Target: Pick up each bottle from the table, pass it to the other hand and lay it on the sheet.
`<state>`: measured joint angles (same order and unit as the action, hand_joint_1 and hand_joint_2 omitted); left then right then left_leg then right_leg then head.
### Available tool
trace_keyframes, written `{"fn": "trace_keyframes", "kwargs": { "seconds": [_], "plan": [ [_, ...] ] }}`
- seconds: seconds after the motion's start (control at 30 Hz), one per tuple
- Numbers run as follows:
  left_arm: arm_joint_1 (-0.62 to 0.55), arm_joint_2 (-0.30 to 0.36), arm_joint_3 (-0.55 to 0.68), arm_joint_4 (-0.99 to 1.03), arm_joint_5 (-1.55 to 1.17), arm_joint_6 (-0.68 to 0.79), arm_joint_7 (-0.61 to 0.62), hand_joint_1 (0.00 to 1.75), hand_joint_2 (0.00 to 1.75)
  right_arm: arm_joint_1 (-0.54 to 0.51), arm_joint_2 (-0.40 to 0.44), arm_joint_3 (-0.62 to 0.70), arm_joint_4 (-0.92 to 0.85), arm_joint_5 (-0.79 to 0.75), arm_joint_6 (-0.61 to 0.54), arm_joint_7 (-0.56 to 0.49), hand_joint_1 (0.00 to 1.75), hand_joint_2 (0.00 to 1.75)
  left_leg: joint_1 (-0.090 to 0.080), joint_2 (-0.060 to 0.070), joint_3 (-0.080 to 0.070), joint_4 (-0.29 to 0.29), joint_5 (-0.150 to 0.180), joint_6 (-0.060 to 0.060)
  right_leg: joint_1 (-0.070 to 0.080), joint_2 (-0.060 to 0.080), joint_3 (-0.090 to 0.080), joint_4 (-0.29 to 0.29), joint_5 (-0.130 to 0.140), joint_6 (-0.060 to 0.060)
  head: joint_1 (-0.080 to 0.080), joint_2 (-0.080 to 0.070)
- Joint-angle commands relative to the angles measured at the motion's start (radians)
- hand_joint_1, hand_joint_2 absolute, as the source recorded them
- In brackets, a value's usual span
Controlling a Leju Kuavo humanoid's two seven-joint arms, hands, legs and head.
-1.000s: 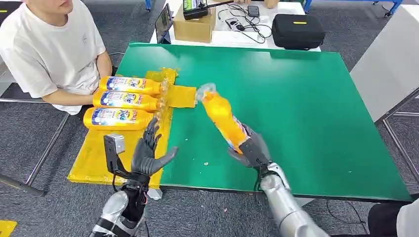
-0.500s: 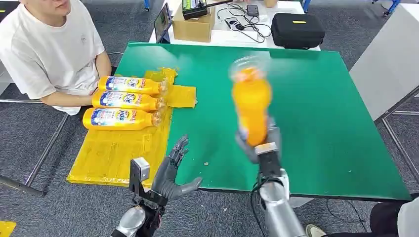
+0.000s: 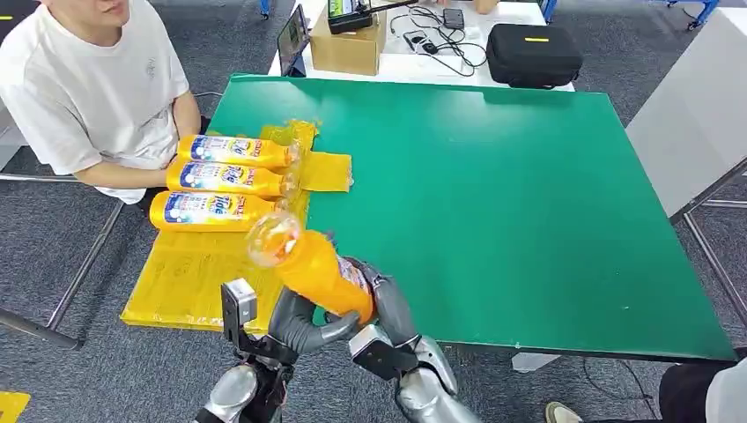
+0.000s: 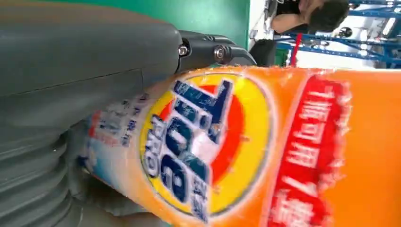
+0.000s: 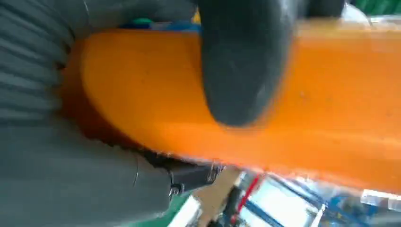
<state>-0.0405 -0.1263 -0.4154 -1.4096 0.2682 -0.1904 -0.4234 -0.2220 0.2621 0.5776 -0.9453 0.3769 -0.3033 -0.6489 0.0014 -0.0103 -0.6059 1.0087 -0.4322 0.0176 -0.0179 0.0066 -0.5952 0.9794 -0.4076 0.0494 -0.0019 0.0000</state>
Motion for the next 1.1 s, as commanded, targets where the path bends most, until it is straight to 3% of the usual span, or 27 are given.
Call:
{"fn": "trace_keyframes", "kwargs": {
  "seconds": [0.03,0.33,0.37,0.4,0.47,0.5,0.53,0.57,0.83,1.0,1.1],
  "plan": [
    [-0.025,-0.009,0.009,-0.005,0.047,0.014,0.008,0.00,1.75,-0.036,-0.005,0.095,0.110,0.000,0.021,0.010,1.75,1.75,0.001,0.001,0.003,0.000,-0.001,-0.001,0.001,-0.001,0.004,-0.001,-0.001,-0.002,0.000,0.000],
    [-0.010,-0.006,0.005,-0.055,0.145,-0.015,0.041,0.00,1.75,-0.060,-0.001,0.143,0.216,-0.007,0.062,0.036,1.75,1.75,0.002,0.000,0.005,0.000,-0.002,-0.001,0.002,-0.002,0.005,-0.001,-0.002,-0.002,0.000,0.000],
    [-0.012,-0.006,0.003,-0.046,0.148,-0.015,0.043,0.47,1.75,-0.062,0.000,0.146,0.220,-0.008,0.068,0.036,1.75,1.75,0.001,0.000,0.006,0.000,-0.002,-0.001,0.002,-0.003,0.006,-0.001,-0.002,-0.003,0.000,0.000],
    [-0.014,-0.014,0.004,-0.026,0.171,-0.014,0.062,1.75,1.75,-0.064,0.002,0.145,0.225,-0.016,0.067,0.037,1.75,1.75,0.001,-0.001,0.004,0.000,-0.001,-0.001,0.002,-0.003,0.005,-0.001,-0.002,-0.002,0.000,0.000],
    [-0.020,-0.017,-0.005,-0.005,0.168,0.001,0.076,1.75,1.75,-0.059,0.005,0.131,0.212,-0.021,0.024,0.032,1.75,1.75,0.002,0.000,0.007,0.000,-0.003,-0.001,0.003,-0.003,0.008,-0.001,-0.003,-0.003,0.000,0.000],
    [-0.022,-0.018,-0.012,0.003,0.165,0.006,0.075,1.75,1.75,-0.053,0.012,0.117,0.200,-0.036,0.005,0.028,0.28,1.75,0.001,-0.001,0.003,0.000,-0.001,-0.001,0.001,-0.003,0.004,-0.001,-0.001,-0.002,0.000,0.000],
    [-0.022,-0.019,-0.013,0.006,0.165,0.006,0.075,1.75,1.75,-0.049,0.014,0.110,0.191,-0.043,-0.004,0.024,0.00,1.75,0.001,-0.002,0.005,0.000,-0.001,-0.001,0.002,-0.004,0.006,-0.001,-0.002,-0.002,0.000,0.000],
    [-0.021,-0.021,-0.013,0.009,0.167,0.010,0.075,1.75,1.75,-0.046,0.015,0.099,0.178,-0.048,-0.030,0.018,0.00,0.00,0.001,-0.002,0.004,0.000,-0.001,-0.001,0.001,-0.003,0.004,-0.001,-0.002,-0.002,0.000,0.000],
    [-0.030,-0.026,0.004,0.021,0.166,0.072,0.092,1.75,1.75,-0.031,0.017,0.068,0.138,-0.088,-0.092,-0.008,0.00,0.00,0.000,-0.001,0.002,-0.001,0.000,-0.001,0.001,-0.002,0.002,-0.001,-0.001,-0.001,0.000,0.000],
    [-0.152,0.024,0.068,0.128,0.051,0.321,0.136,1.75,1.75,-0.018,0.000,0.056,0.121,-0.135,-0.135,-0.017,0.00,0.00,0.001,-0.002,0.005,-0.001,0.000,-0.001,0.002,-0.004,0.005,-0.001,-0.001,-0.003,0.000,0.000],
    [-0.252,0.074,0.072,0.254,-0.165,0.525,0.200,1.75,1.75,-0.007,-0.001,0.036,0.115,-0.149,-0.191,-0.041,0.00,0.00,0.001,-0.004,0.005,-0.002,0.001,-0.002,0.002,-0.005,0.005,-0.002,-0.001,-0.003,0.000,0.000]
  ]
}}
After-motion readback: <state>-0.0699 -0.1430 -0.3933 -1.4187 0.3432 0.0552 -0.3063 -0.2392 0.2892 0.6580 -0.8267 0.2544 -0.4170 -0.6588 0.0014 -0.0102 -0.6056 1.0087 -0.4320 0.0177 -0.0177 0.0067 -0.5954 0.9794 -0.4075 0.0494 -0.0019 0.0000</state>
